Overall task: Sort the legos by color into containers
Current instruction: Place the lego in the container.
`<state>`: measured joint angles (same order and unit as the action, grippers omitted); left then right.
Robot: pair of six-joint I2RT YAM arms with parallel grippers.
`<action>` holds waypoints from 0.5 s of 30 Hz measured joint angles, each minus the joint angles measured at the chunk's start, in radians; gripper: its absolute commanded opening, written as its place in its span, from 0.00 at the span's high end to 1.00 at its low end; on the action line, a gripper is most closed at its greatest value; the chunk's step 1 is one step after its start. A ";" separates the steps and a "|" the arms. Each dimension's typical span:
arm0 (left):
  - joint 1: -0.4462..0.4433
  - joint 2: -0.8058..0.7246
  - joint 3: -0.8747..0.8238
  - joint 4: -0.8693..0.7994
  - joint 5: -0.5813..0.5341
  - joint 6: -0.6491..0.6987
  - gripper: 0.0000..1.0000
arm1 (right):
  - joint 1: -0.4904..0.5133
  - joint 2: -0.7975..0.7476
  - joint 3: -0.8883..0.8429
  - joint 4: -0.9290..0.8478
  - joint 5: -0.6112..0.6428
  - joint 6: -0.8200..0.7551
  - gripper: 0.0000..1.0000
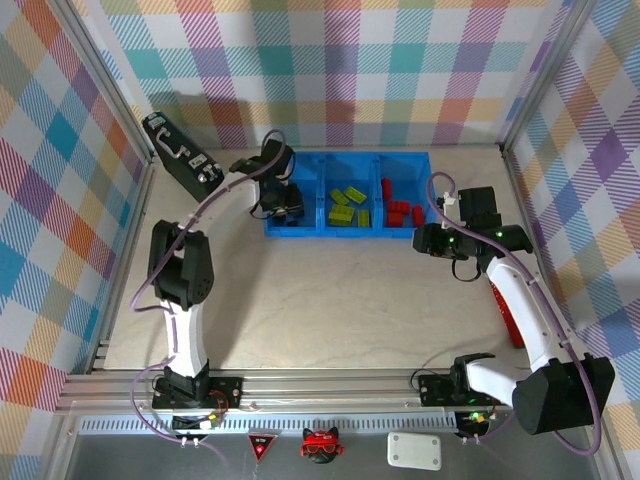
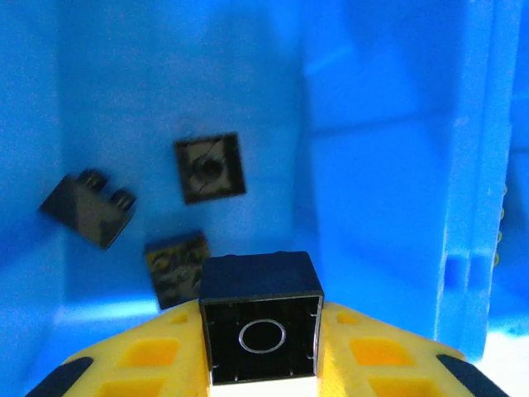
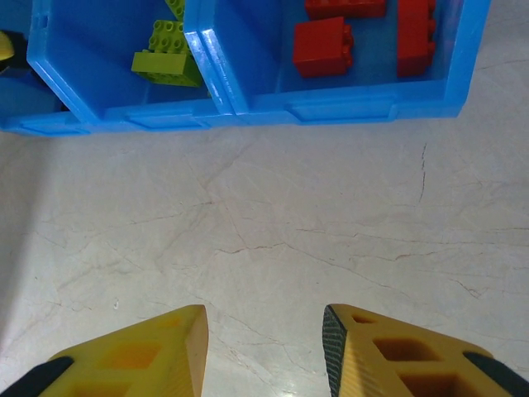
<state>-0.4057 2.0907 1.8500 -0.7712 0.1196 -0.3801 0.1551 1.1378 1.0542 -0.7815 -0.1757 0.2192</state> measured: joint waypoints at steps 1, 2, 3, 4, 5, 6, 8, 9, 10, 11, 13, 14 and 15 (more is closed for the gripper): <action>0.000 0.021 0.019 0.001 0.006 0.004 0.69 | 0.000 0.000 0.000 0.000 0.001 0.000 0.57; 0.000 0.042 0.037 0.003 0.014 0.007 0.69 | 0.000 0.000 0.000 0.000 0.004 0.000 0.57; 0.000 0.062 0.051 0.008 0.022 0.010 0.69 | 0.000 0.000 0.000 0.000 0.005 0.000 0.57; 0.000 0.077 0.062 0.010 0.027 0.012 0.69 | 0.000 0.000 0.000 0.000 0.008 0.000 0.57; 0.000 0.095 0.075 0.013 0.034 0.014 0.69 | 0.000 0.000 0.000 0.000 0.009 0.000 0.57; 0.000 0.111 0.088 0.014 0.039 0.017 0.69 | 0.000 0.000 0.000 0.000 0.011 0.000 0.57; 0.000 0.140 0.109 0.015 0.049 0.023 0.69 | 0.000 0.000 0.000 0.000 0.013 0.000 0.57; 0.001 0.151 0.116 0.015 0.049 0.029 0.69 | 0.000 0.000 0.000 -0.001 0.016 0.000 0.57; 0.003 0.158 0.120 0.015 0.053 0.030 0.69 | 0.000 0.000 0.000 -0.002 0.018 0.000 0.57; 0.004 0.168 0.126 0.015 0.056 0.030 0.69 | 0.000 0.000 0.000 -0.004 0.019 0.000 0.57; 0.007 0.184 0.135 0.018 0.058 0.031 0.68 | 0.000 0.001 0.000 -0.008 0.022 0.000 0.57; 0.009 0.192 0.138 0.019 0.061 0.031 0.67 | 0.000 0.002 0.000 -0.010 0.023 -0.001 0.57; 0.011 0.198 0.139 0.022 0.064 0.031 0.66 | 0.000 0.005 0.000 -0.011 0.026 -0.001 0.57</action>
<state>-0.3946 2.2887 1.9888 -0.7494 0.1833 -0.3492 0.1551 1.1423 1.0542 -0.7921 -0.1493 0.2180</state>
